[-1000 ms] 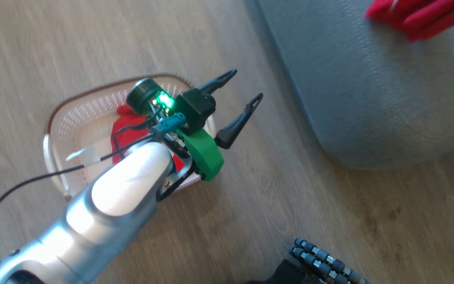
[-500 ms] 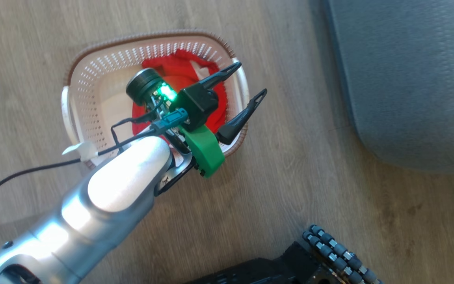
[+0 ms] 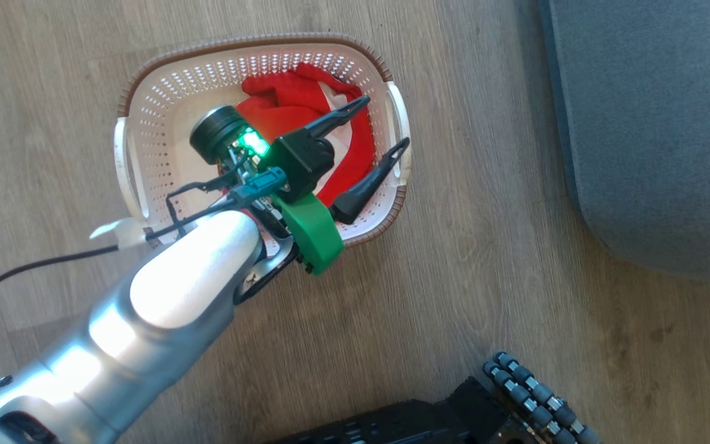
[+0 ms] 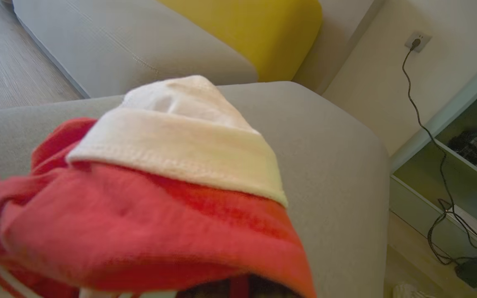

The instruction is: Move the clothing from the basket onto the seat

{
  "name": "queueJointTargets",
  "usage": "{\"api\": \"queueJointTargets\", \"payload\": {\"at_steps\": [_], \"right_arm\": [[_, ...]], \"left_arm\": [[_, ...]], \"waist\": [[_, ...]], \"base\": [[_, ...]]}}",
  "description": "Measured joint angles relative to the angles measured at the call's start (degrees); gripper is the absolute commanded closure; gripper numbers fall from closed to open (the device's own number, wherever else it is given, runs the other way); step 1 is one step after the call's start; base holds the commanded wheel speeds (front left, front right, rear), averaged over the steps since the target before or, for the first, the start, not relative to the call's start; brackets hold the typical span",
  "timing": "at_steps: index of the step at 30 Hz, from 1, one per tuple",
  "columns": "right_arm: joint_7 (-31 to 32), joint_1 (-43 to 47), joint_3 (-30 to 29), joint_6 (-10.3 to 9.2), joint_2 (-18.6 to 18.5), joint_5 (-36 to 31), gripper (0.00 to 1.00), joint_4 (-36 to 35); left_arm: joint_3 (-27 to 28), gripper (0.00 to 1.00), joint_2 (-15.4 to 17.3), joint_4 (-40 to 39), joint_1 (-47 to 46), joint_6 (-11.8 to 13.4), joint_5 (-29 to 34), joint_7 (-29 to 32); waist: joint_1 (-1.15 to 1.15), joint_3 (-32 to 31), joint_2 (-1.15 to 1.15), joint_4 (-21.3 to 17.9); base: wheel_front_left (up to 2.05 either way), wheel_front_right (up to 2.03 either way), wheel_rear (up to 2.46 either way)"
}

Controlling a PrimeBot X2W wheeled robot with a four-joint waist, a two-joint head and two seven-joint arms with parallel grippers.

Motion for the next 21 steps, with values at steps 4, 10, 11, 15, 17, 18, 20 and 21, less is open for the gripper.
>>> {"api": "queueJointTargets", "payload": {"at_steps": [4,10,11,15,17,18,20,21], "right_arm": [[-1.71,2.32,-0.9,0.0,-0.29,0.18,0.0,4.95],[-2.37,6.67,2.03,0.0,-0.09,2.15,0.0,7.68],[-2.41,7.66,2.49,0.0,0.29,2.91,0.0,6.99],[-2.42,10.78,5.89,0.0,1.12,5.55,0.0,5.08],[-2.42,13.03,8.97,0.0,1.88,7.67,0.0,3.19],[-2.42,14.27,10.9,0.0,2.41,8.7,0.0,2.19],[-2.42,16.76,14.52,0.0,3.63,10.77,0.0,0.13],[-2.42,18.09,16.86,0.0,4.03,11.61,0.0,-0.73]], "left_arm": [[0.38,0.0,0.22,0.31,0.03,0.03,-0.02,-0.09],[0.48,0.0,0.08,1.58,0.54,0.03,-0.85,-0.56],[0.48,0.0,-0.03,1.79,0.64,0.03,-0.85,-0.57],[0.9,0.0,-0.44,2.29,1.18,0.04,-1.02,-1.03],[1.15,0.0,-0.7,2.77,1.72,0.04,-1.43,-1.08],[1.22,0.0,-0.86,3.14,1.93,0.04,-1.43,-1.08],[1.43,0.0,-1.16,3.69,2.46,0.04,-1.43,-1.1],[1.58,0.0,-1.36,3.91,2.81,0.04,-1.43,-1.23]], "waist": [[0.0,-0.92,0.0,0.1],[0.0,-2.88,0.0,0.19],[0.0,-3.28,0.0,0.22],[0.0,-4.56,0.0,0.36],[0.0,-5.42,0.0,0.52],[0.0,-5.89,0.0,0.61],[0.0,-6.87,0.0,0.82],[0.0,-7.4,0.0,0.96]], "base": [[0.0,0.0,0.0],[0.0,0.0,0.0],[0.0,0.0,0.0],[0.0,0.0,0.0],[0.0,0.0,0.0],[0.0,0.0,0.0],[0.0,0.0,0.0],[0.0,0.0,0.0]]}}
